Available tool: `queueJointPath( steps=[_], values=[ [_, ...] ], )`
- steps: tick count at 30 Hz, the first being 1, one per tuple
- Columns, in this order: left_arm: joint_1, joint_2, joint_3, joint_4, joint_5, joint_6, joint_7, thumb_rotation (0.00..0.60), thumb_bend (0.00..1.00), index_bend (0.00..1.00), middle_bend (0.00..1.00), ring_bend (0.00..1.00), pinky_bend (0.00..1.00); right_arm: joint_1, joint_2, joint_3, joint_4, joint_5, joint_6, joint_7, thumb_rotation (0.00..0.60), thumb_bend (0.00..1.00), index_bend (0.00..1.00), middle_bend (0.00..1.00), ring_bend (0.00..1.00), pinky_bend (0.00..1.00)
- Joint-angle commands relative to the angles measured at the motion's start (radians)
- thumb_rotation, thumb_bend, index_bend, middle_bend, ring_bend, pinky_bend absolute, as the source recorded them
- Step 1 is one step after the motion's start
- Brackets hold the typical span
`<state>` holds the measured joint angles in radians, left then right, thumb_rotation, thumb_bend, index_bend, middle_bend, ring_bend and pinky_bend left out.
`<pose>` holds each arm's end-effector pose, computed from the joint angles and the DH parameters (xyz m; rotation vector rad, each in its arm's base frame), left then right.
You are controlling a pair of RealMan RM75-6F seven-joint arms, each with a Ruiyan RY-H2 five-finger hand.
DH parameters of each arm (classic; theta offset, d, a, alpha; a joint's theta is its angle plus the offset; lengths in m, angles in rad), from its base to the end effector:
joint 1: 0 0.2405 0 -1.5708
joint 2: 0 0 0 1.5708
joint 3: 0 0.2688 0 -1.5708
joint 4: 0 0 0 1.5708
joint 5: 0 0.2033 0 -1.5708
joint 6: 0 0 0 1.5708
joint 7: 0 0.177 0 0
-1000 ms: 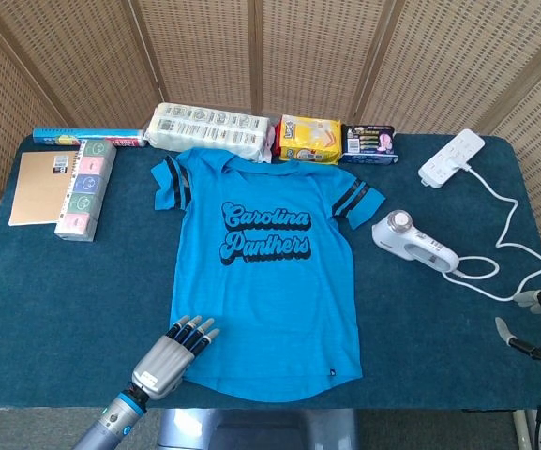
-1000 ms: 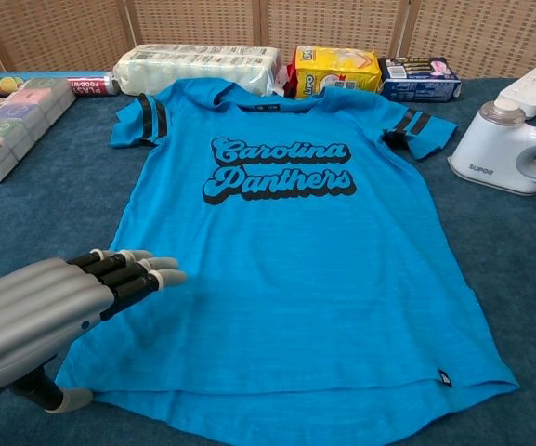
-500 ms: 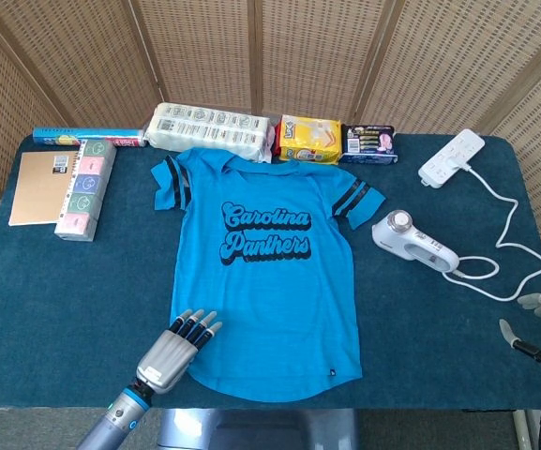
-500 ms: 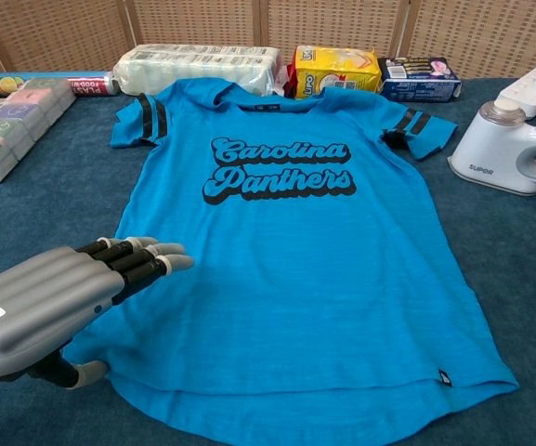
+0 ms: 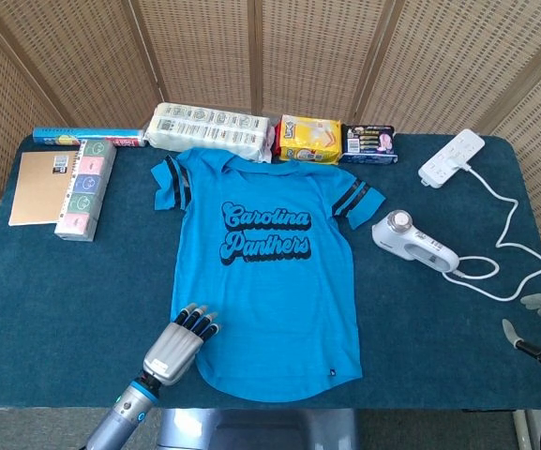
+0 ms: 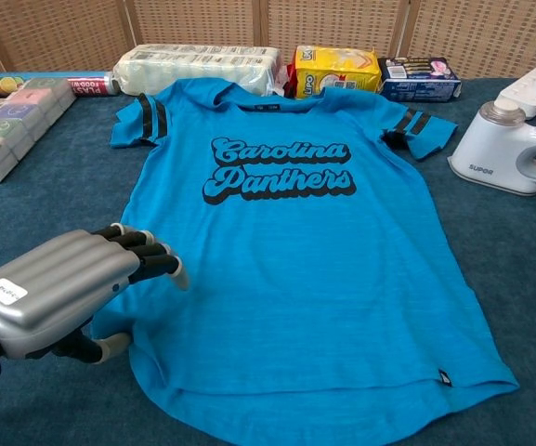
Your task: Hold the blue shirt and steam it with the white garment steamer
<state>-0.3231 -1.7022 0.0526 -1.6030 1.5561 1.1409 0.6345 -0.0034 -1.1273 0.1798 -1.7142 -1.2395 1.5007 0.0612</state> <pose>-0.1647 0.2092 -0.0765 -2.0408 -0.7776 -0.9107 -0.3478 -0.2027 0.1970 0.9771 -1.0741 0.9345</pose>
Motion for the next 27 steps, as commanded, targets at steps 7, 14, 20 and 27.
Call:
queueJointPath(
  steps=[7, 14, 20, 27],
  values=[
    [-0.021, -0.007, -0.011, 0.010, -0.014, -0.012, 0.004, 0.600, 0.37, 0.46, 0.49, 0.34, 0.19, -0.002, 0.002, 0.004, -0.007, 0.000, 0.004, -0.004, 0.478, 0.32, 0.41, 0.44, 0.44, 0.38],
    [-0.033, 0.001, -0.004, 0.008, -0.028, -0.027, 0.011, 0.600, 0.38, 0.55, 0.53, 0.36, 0.21, -0.004, 0.008, 0.008, -0.018, 0.001, 0.010, -0.009, 0.480, 0.32, 0.41, 0.44, 0.44, 0.38],
    [-0.040, 0.025, 0.011, -0.005, -0.023, -0.030, 0.003, 0.600, 0.38, 0.55, 0.52, 0.36, 0.21, -0.005, 0.008, 0.009, -0.021, 0.002, 0.010, -0.010, 0.478, 0.32, 0.41, 0.44, 0.44, 0.38],
    [-0.044, 0.029, -0.010, -0.002, -0.029, -0.006, -0.019, 0.600, 0.37, 0.55, 0.51, 0.34, 0.21, -0.005, 0.006, 0.008, -0.020, 0.001, 0.009, -0.010, 0.478, 0.32, 0.41, 0.44, 0.44, 0.38]
  ],
)
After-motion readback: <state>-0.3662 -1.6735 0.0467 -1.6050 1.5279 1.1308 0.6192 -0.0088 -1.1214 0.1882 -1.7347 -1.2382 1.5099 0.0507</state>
